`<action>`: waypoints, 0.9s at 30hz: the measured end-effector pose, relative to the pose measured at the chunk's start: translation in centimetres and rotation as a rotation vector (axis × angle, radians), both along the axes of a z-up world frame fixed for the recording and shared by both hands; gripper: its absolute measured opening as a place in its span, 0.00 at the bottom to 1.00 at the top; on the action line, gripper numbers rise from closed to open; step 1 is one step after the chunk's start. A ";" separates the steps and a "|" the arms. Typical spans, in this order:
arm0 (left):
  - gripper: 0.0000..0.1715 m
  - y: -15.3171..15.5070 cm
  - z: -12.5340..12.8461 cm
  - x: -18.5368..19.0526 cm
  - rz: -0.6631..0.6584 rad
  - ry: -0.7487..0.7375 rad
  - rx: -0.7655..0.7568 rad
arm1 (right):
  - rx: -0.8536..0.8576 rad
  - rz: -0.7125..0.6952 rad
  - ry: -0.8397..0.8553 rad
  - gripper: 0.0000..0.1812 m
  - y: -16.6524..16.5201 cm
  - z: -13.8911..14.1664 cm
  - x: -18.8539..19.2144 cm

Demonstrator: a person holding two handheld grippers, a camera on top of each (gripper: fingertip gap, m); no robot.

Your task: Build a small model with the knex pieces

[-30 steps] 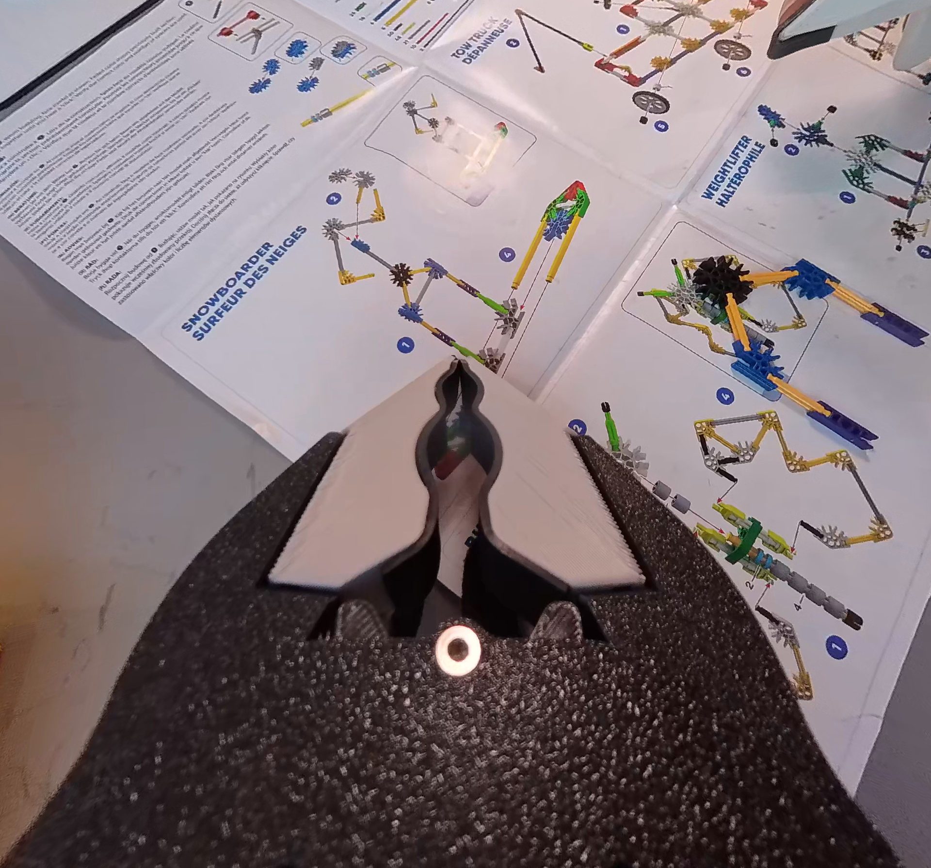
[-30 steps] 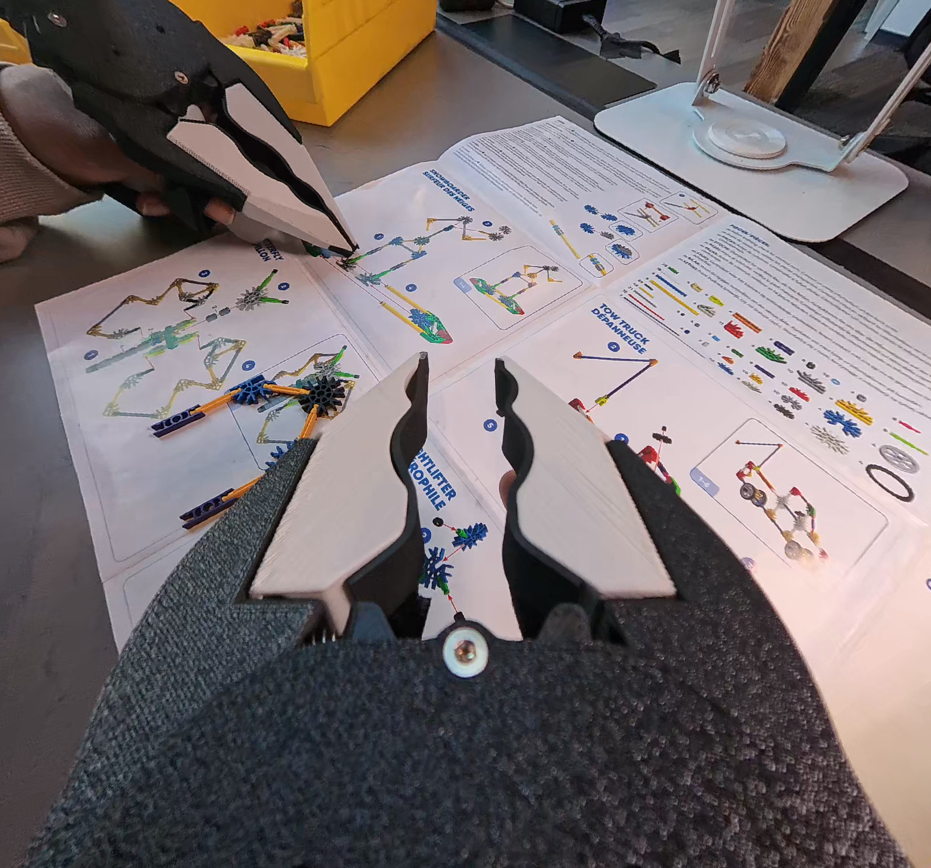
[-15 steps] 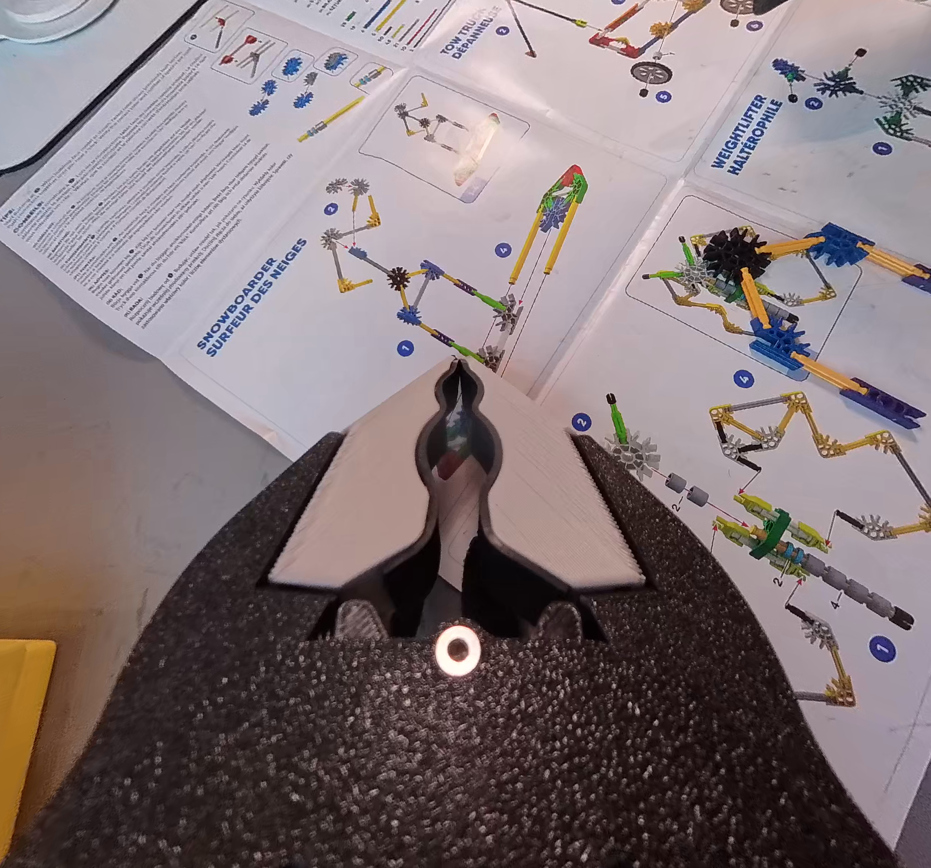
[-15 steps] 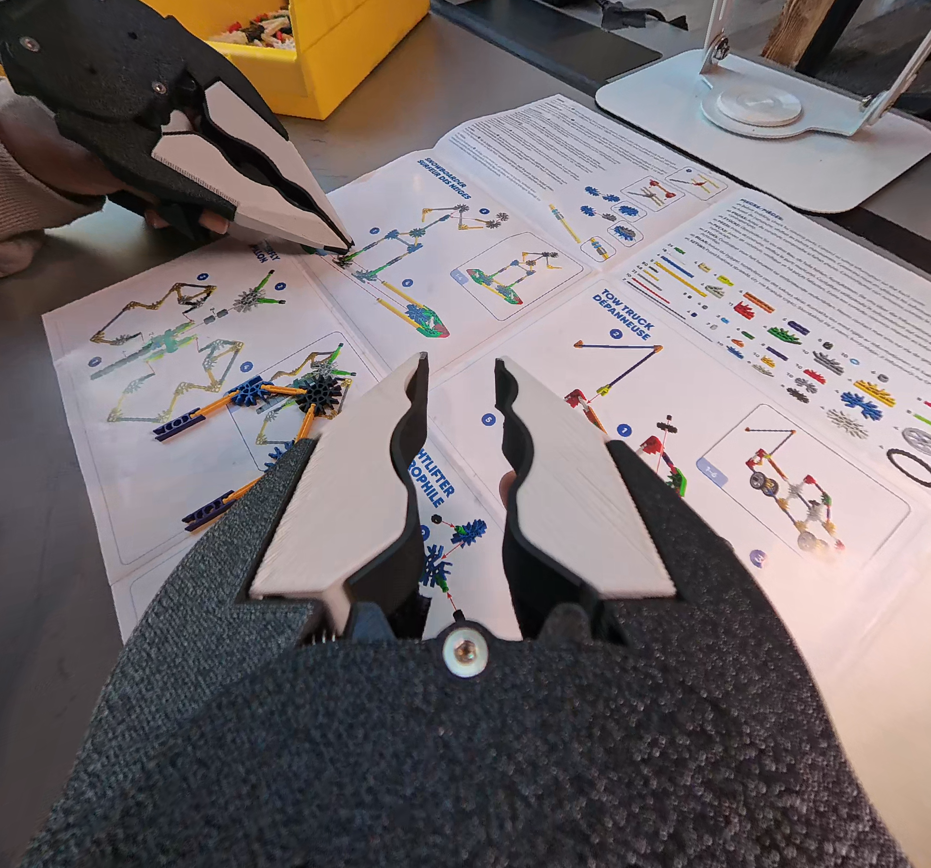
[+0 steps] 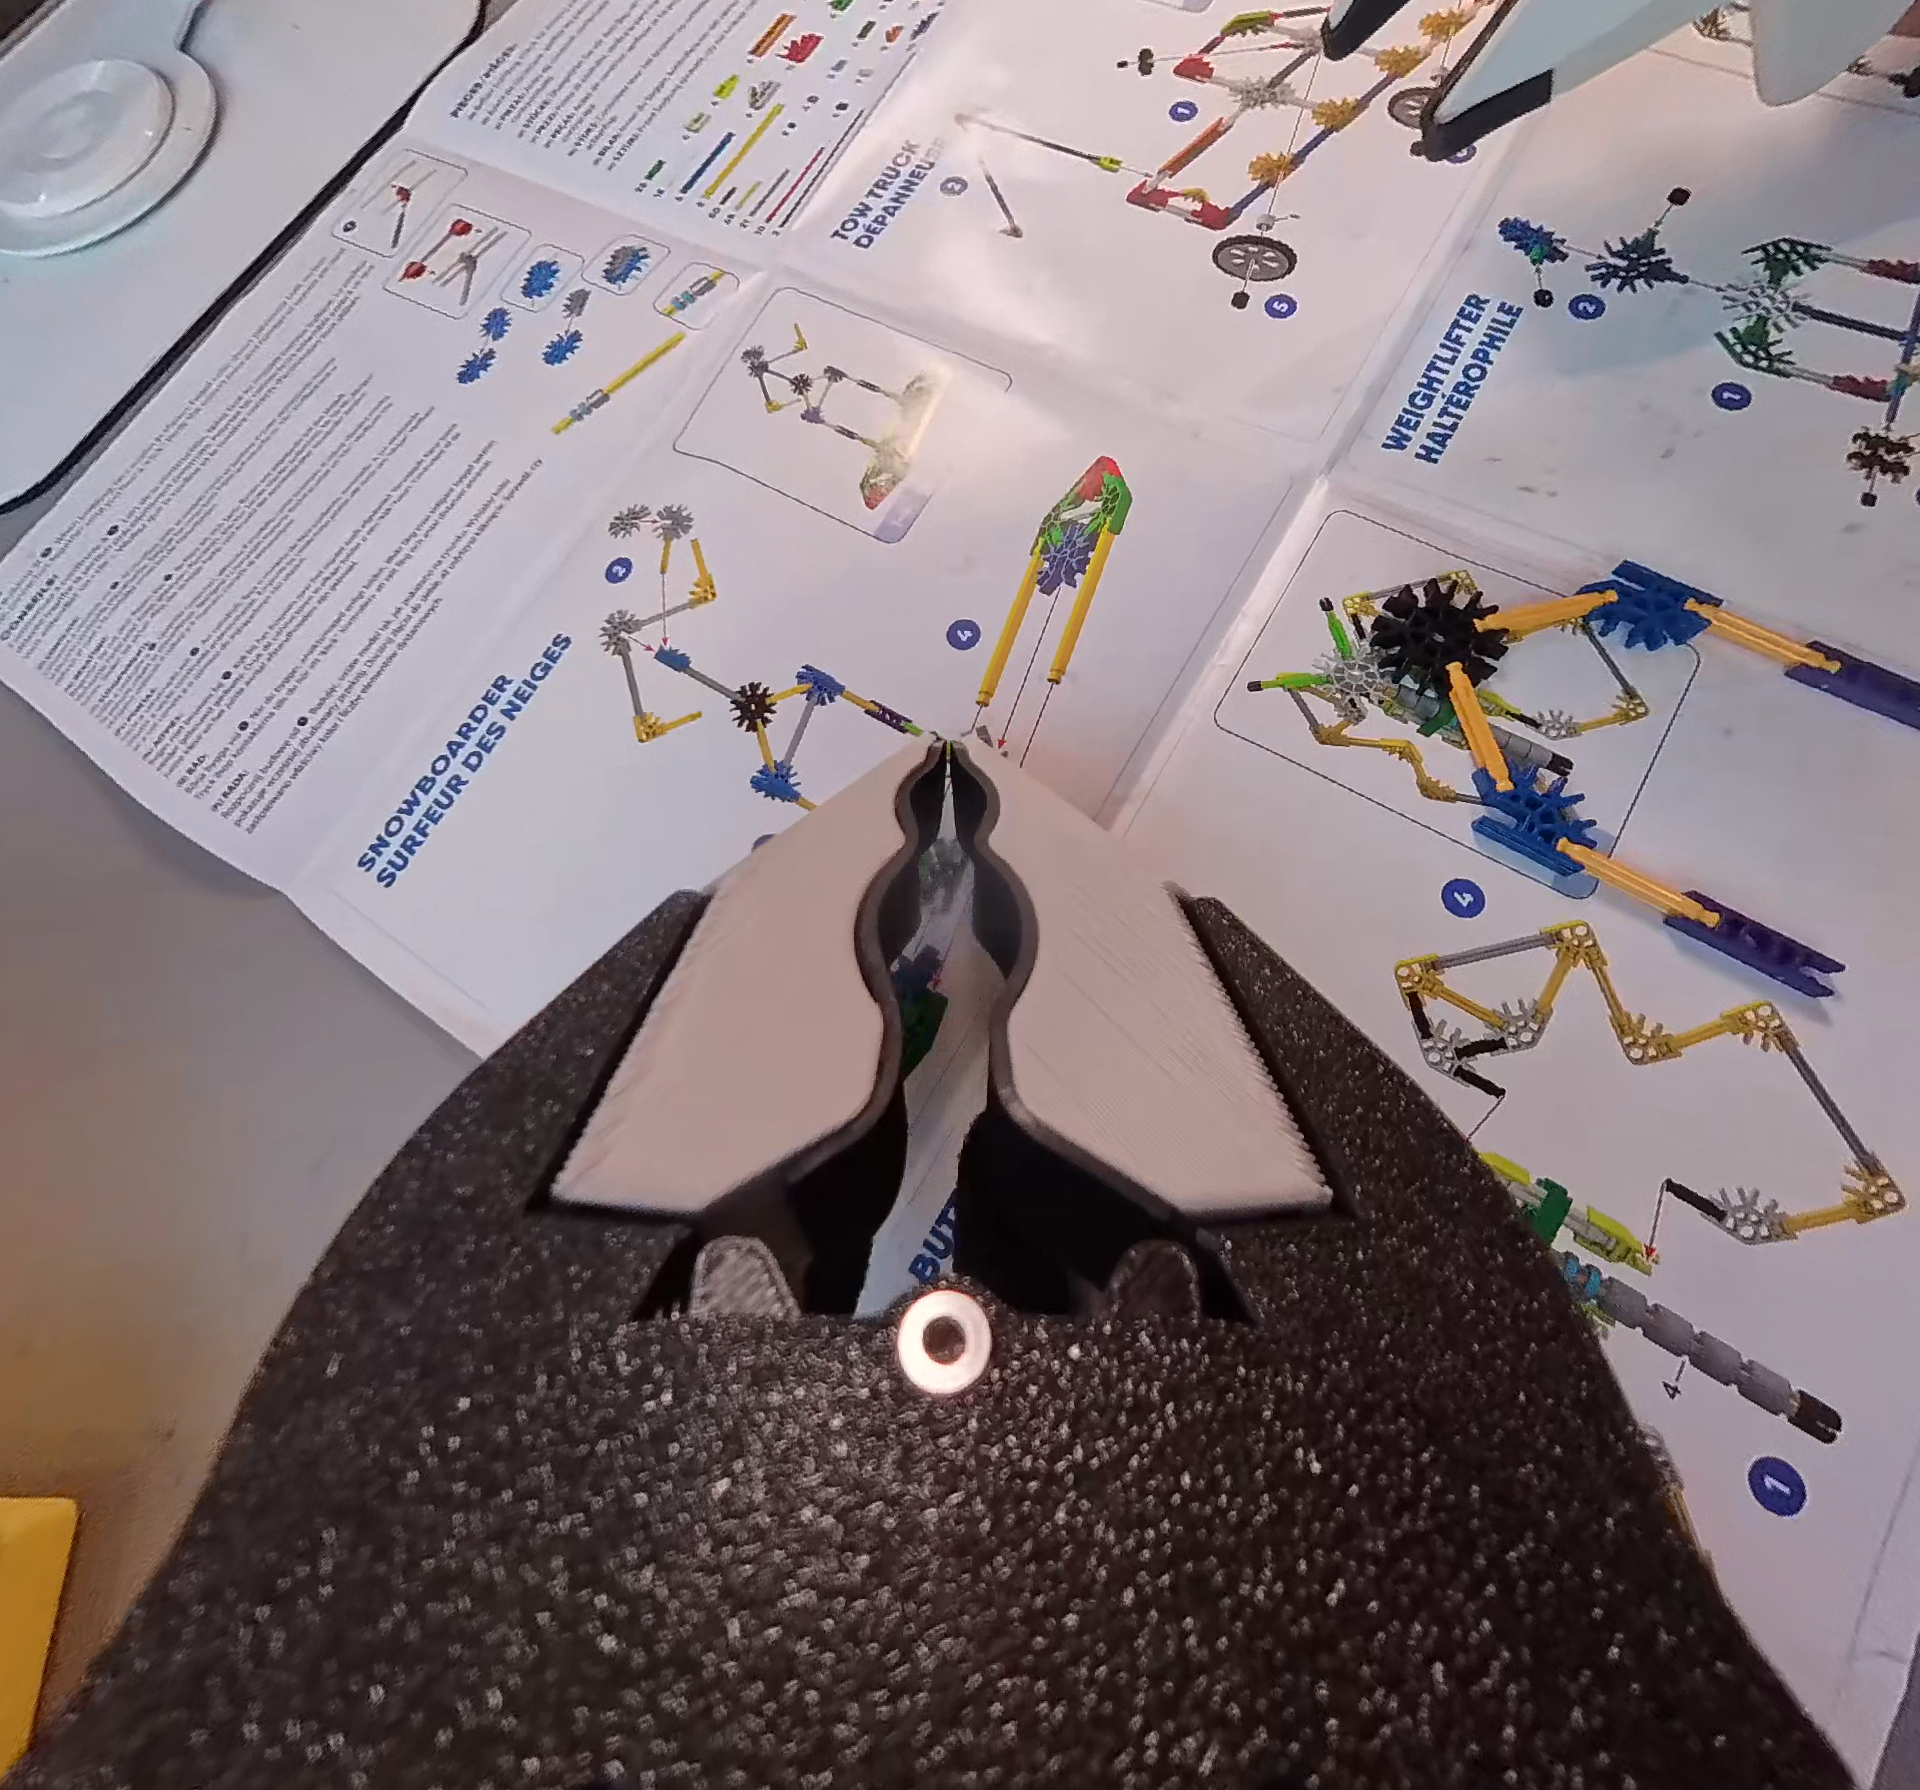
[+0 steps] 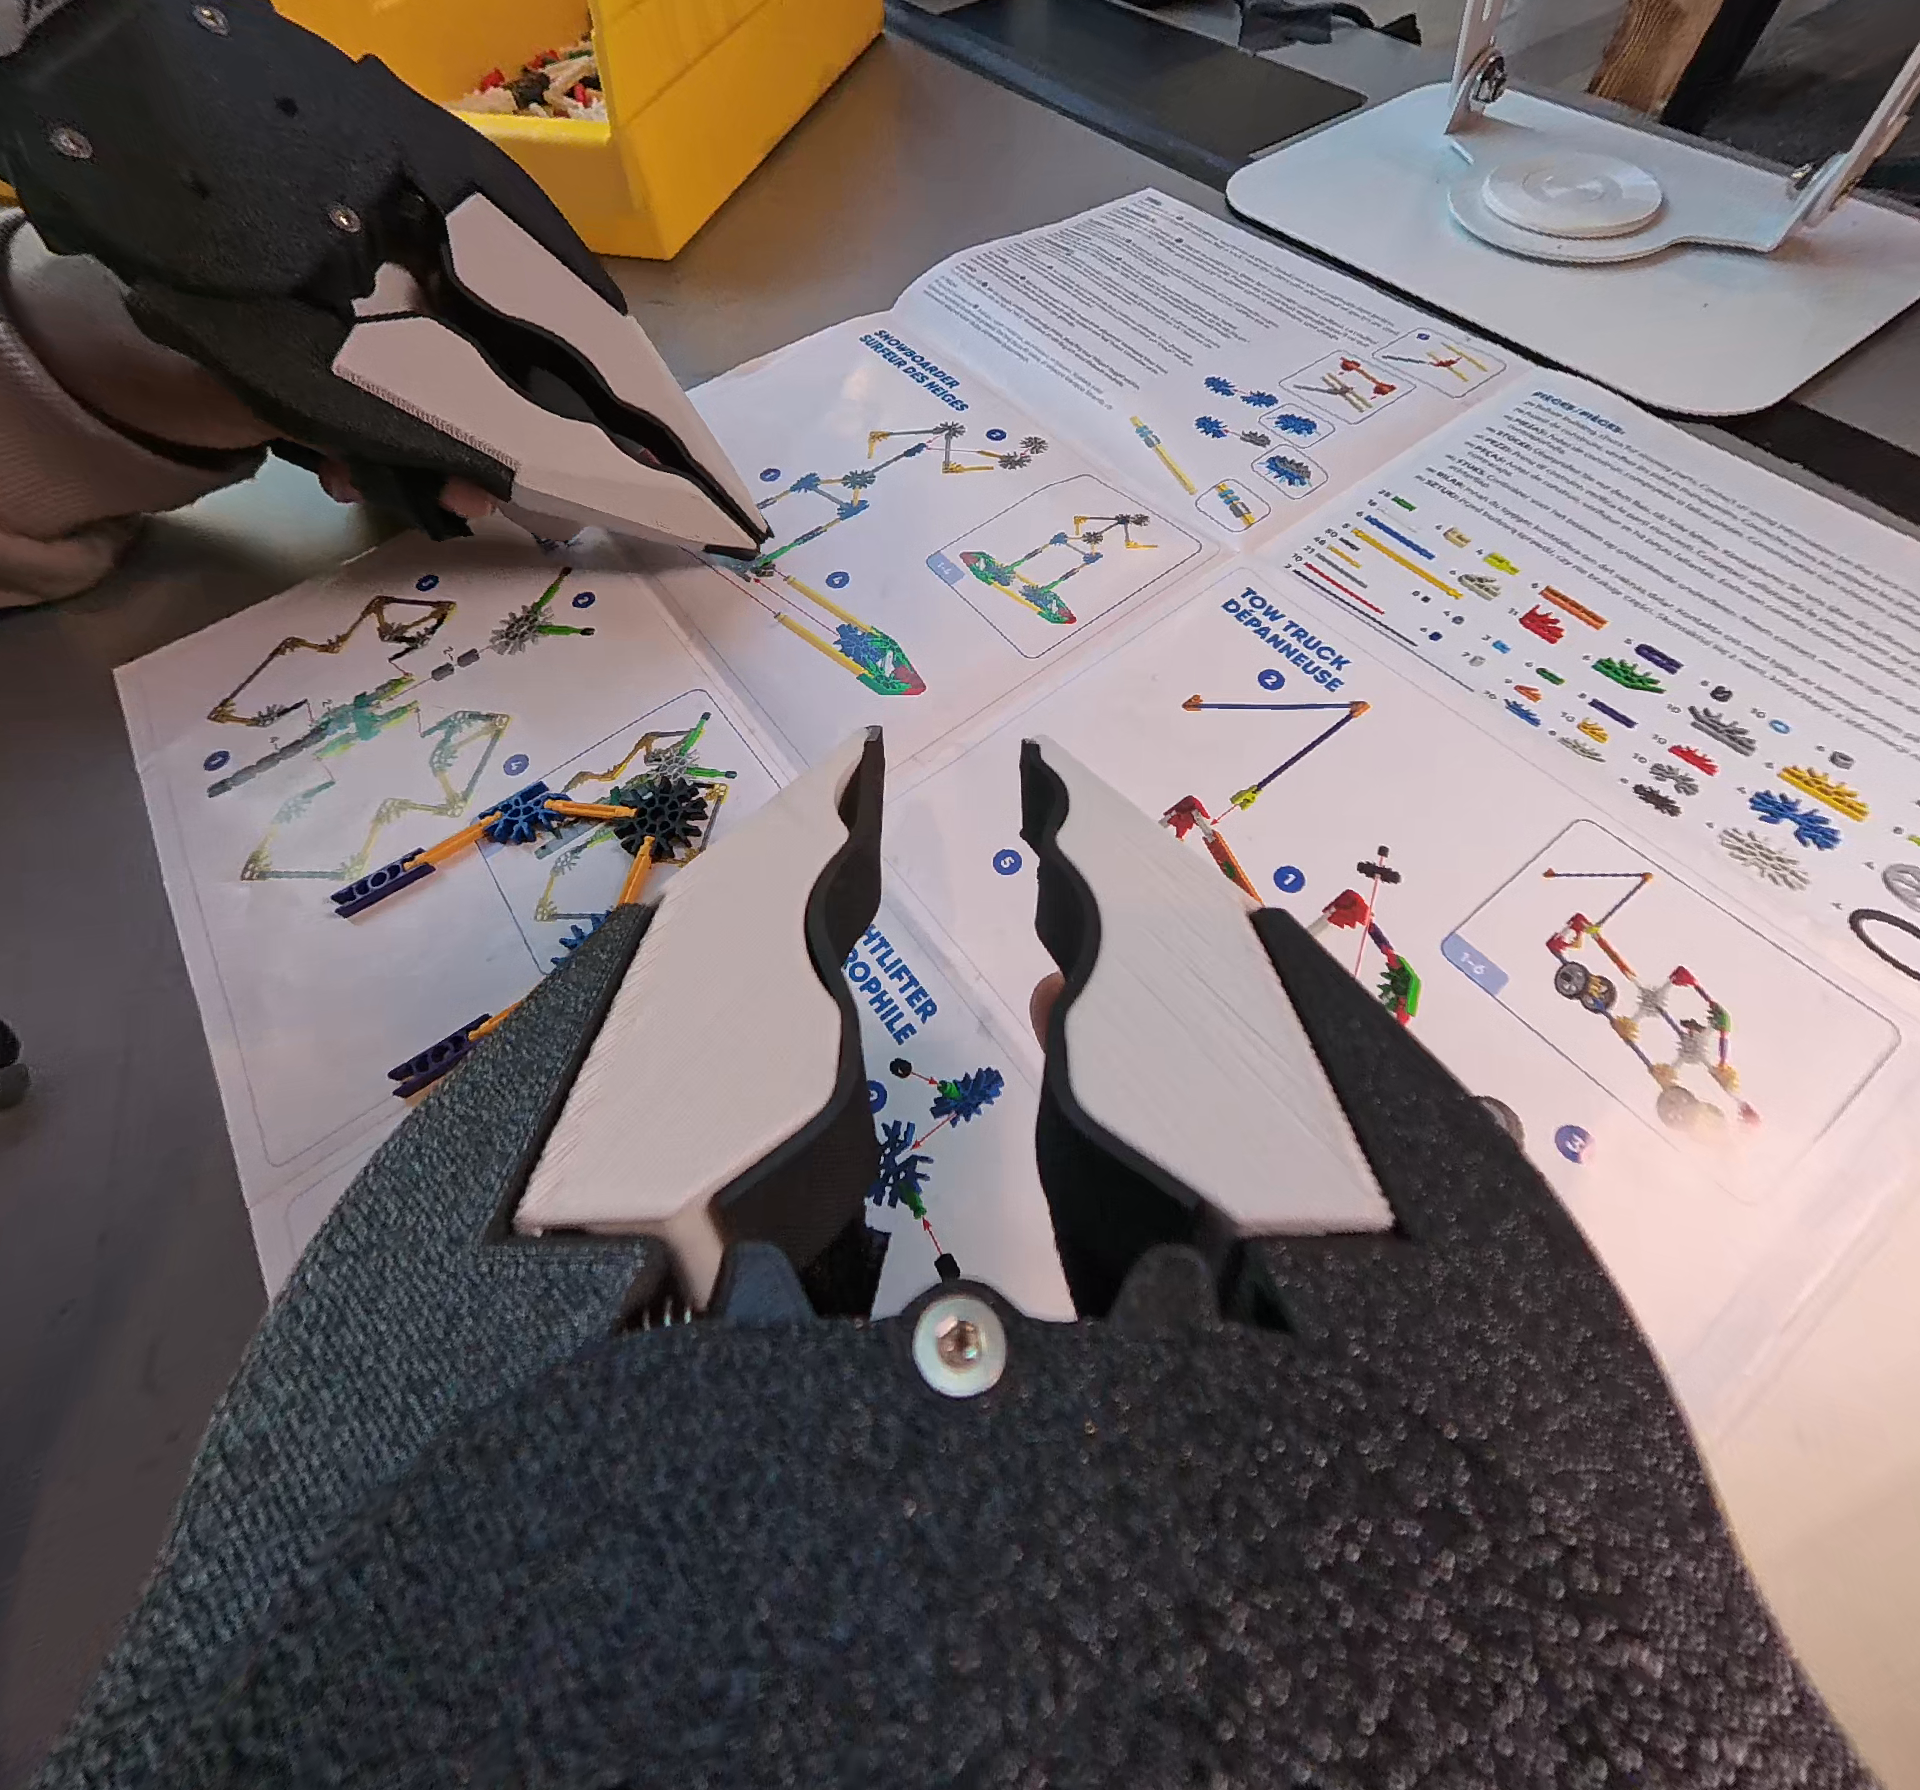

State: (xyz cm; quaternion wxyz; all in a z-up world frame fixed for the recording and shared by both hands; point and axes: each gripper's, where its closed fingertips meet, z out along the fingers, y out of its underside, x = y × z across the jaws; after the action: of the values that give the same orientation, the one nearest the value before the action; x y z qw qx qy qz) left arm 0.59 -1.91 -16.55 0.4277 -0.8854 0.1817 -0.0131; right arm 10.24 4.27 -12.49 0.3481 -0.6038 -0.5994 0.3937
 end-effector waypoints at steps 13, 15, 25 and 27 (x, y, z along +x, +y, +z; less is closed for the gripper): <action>0.00 -0.3 -0.6 -0.2 0.005 0.018 -0.018 | -0.007 0.003 -0.012 0.14 0.0 -0.2 0.0; 0.00 -0.3 -0.1 -0.6 0.028 -0.006 -0.002 | -0.007 0.004 -0.012 0.14 0.0 -0.2 0.0; 0.04 -0.7 2.2 -4.2 0.175 -0.129 0.123 | -0.013 0.003 -0.022 0.14 0.0 -0.3 0.0; 0.04 -0.6 2.6 -4.2 0.182 -0.166 0.145 | -0.015 0.002 -0.022 0.14 0.0 -0.3 0.0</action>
State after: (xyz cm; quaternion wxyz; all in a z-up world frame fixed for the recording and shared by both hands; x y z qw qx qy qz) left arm -3.62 -2.53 -13.91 0.5035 -0.8609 0.0649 -0.0344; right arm 10.21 4.28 -12.83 0.3363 -0.6100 -0.6009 0.3919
